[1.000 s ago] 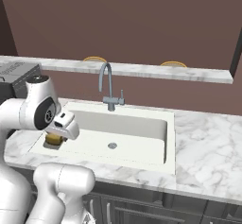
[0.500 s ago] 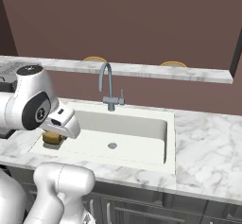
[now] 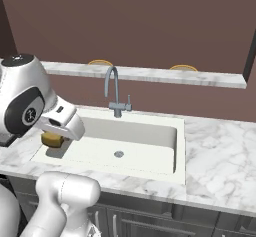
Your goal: Pick up the sponge and sponge from the sink, and place them back in the cabinet, and close the cabinet doors.
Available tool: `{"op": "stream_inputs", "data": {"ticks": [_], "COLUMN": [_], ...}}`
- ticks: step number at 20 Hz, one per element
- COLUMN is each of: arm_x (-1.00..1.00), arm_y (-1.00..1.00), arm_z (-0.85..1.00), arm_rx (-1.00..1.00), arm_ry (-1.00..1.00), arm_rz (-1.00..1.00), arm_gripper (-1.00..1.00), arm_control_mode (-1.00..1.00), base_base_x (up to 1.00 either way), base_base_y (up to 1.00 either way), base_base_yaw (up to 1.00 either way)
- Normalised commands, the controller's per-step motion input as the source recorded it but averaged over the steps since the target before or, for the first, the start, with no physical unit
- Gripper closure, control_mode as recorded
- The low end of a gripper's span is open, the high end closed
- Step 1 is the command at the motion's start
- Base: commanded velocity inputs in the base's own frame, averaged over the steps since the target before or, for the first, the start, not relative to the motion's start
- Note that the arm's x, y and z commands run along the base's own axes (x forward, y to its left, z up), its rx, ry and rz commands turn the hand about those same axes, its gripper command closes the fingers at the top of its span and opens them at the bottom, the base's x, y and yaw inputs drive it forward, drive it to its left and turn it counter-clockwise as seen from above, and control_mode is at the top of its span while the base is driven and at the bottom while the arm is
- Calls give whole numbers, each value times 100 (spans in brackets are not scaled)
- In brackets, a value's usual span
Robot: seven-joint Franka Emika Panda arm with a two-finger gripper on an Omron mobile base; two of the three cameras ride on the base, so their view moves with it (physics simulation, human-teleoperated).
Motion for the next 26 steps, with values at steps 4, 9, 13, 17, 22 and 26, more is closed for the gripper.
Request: {"op": "stream_inputs", "data": {"ticks": [4, 9, 13, 17, 22, 26], "arm_x": [-9, -2, -4, -12, 0, 0], "arm_y": [-12, -16, -15, -17, -1, 0], "arm_z": [38, 10, 0, 0, 7, 24], "arm_rx": [0, -1, -1, -1, -1, -5], "arm_ry": [-7, -9, -11, -12, -5, 0], "arm_rz": [0, 2, 5, 6, 1, 1], "arm_gripper": [100, 100, 100, 100, 100, 100], "arm_control_mode": [-100, -100, -100, -100, -100, -100], "base_base_x": [0, 0, 0, 0, 0, 0], "base_base_y": [0, 0, 0, 0, 0, 0], "base_base_yaw": [0, 0, 0, 0, 0, 0]}}
